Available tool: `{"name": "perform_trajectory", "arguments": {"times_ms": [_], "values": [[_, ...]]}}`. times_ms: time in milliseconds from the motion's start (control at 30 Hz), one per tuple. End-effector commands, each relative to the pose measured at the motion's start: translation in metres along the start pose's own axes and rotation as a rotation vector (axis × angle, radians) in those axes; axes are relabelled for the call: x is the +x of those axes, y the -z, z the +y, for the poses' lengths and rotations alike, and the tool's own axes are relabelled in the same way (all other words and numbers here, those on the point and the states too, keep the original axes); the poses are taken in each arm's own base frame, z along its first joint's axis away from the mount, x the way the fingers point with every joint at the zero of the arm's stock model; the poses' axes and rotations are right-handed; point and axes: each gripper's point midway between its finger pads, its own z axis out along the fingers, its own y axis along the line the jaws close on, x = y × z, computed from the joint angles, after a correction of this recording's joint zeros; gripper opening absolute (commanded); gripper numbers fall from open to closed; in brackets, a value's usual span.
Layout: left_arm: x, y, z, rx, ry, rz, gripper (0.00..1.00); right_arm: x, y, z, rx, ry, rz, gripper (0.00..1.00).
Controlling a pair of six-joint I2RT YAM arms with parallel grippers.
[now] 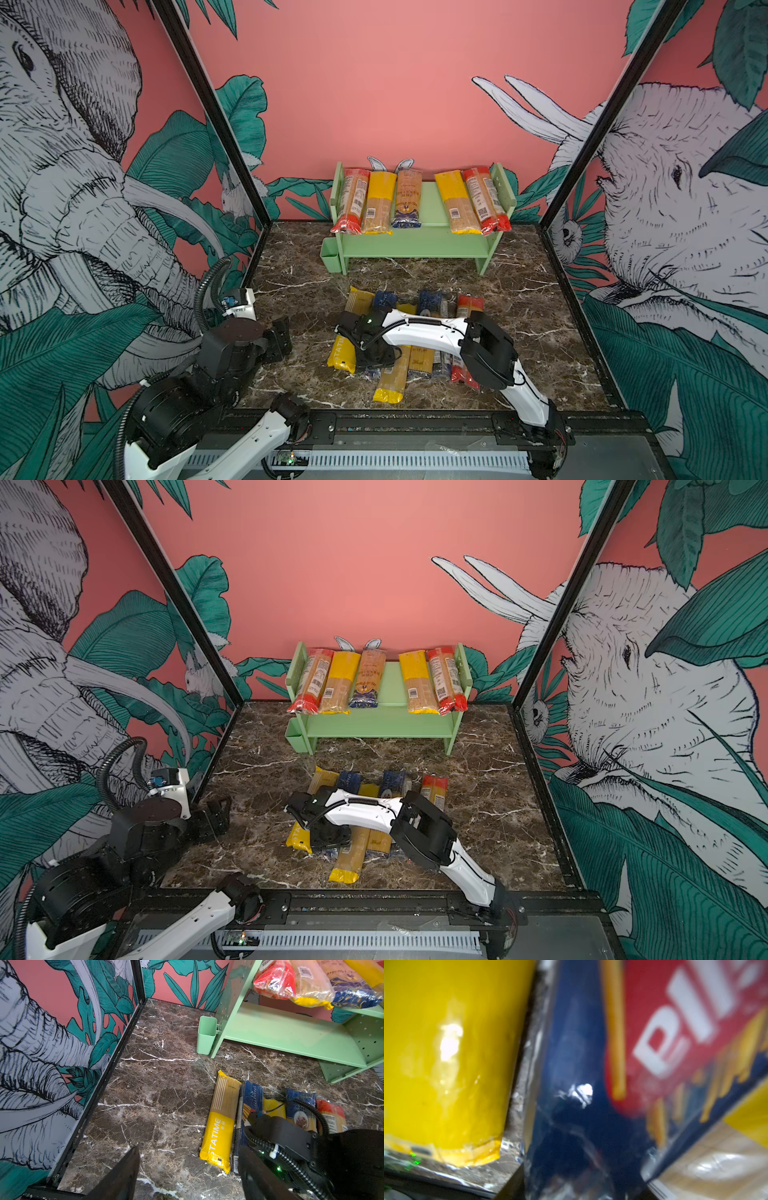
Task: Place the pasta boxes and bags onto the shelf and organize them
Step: 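Close the right gripper on the blue Barilla pack on the table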
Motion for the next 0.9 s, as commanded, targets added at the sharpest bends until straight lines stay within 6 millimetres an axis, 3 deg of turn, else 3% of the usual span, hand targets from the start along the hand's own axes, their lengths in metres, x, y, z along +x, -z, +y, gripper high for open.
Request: {"name": "perform_trajectory", "arguments": {"times_ms": [0,133,400,733,867], "values": [[0.000,0.005,0.008,-0.026,-0.004,-0.008,0.76,-0.004,-0.041,-0.062,0.211,-0.069,0.033,0.36],[-0.002,0.007,0.009,-0.026,-0.001,-0.013,0.76,-0.004,-0.023,-0.052,0.116,-0.040,0.004,0.21],[-0.003,0.000,0.003,-0.021,-0.008,-0.007,0.76,-0.005,0.045,-0.042,-0.125,-0.032,-0.143,0.02],[-0.010,-0.011,-0.012,-0.003,-0.003,-0.005,0.76,-0.004,0.116,-0.024,-0.334,0.030,-0.255,0.01],[-0.012,-0.012,-0.013,-0.007,-0.002,-0.005,0.76,0.001,0.135,-0.025,-0.378,0.053,-0.270,0.01]]}}
